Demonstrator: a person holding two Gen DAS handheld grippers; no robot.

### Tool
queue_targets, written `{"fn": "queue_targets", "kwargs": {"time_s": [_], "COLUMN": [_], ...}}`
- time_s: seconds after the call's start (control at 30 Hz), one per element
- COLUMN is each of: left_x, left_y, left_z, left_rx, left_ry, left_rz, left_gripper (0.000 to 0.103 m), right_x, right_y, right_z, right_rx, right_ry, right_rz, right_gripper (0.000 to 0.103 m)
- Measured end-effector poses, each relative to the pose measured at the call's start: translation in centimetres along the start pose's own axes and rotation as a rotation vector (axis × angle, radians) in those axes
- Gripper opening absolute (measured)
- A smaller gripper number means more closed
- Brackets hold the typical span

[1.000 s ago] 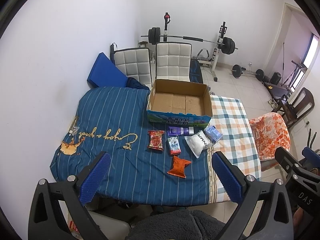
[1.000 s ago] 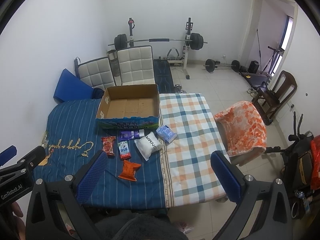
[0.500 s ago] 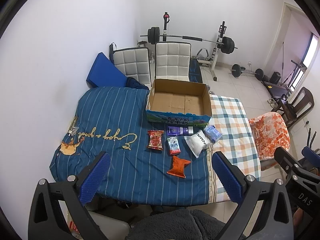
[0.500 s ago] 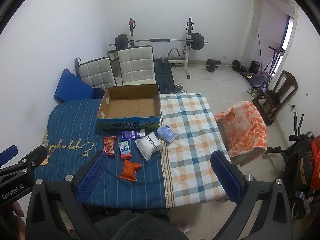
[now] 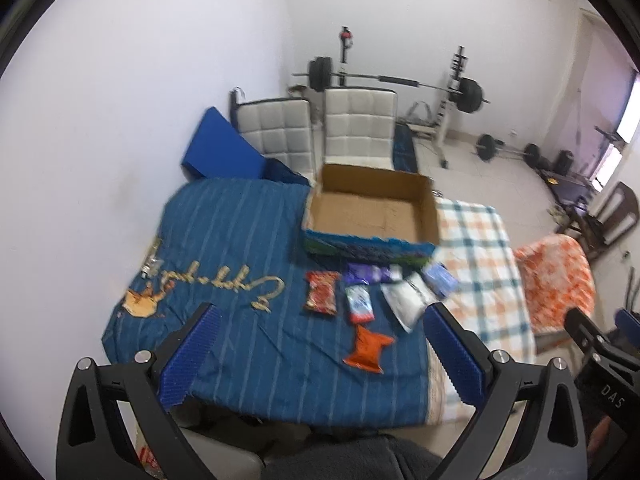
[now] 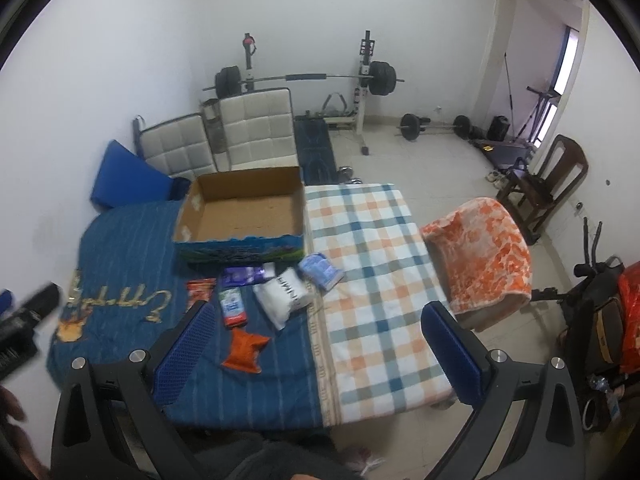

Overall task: Organize soft objects
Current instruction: 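Grasp the red snack bag with the left tool while the right tool grasps the white NMAX pouch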

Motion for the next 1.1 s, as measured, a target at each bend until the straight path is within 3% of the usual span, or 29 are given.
{"fn": "queue_targets", "kwargs": {"time_s": [0.2,0.37,0.67,0.8,0.93,1.1], "left_x": [1.6,2.6,3.7,3.7,3.6,4.1], "left_y": [1.0,2.3,3.4,3.1,3.3,4.0], "left_z": [-5.6,-14.0,-29.9,-35.7,-39.7,-42.9], "left_rx": [0.070,0.082,0.108,0.100,0.072,0.058], "left_ry": [0.002,0.139,0.374,0.466,0.545,0.596], "left_rz": [0.044,0.035,0.001,-0.030,-0.039,-0.038], "left_gripper": [0.103,0.103,0.103,0.103,0.103,0.103], "right_x": [2.2,2.7,3.8,3.7,3.4,3.9], "right_y": [0.0,1.4,8.4,10.3,10.9,11.1], "right_z": [-11.3,-24.1,-44.4,-49.3,-52.6,-54.1], "right_rx": [0.055,0.131,0.011,-0.031,0.046,0.054], "right_ry": [0.188,0.353,0.575,0.639,0.742,0.751], "right_rz": [0.019,0.046,0.293,0.354,0.320,0.286], "right_gripper": [0.103,0.103,0.103,0.103,0.103,0.103]}}
Point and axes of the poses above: each gripper's, at about its wrist camera, not at the fingertips, and z roughly against the way its jaws point, y to its left, x to its top, the point moved 2 cm from there along -z, roughly the way its jaws point, and after that the axes turned 10 degrees about y, right-handed, at the moved point
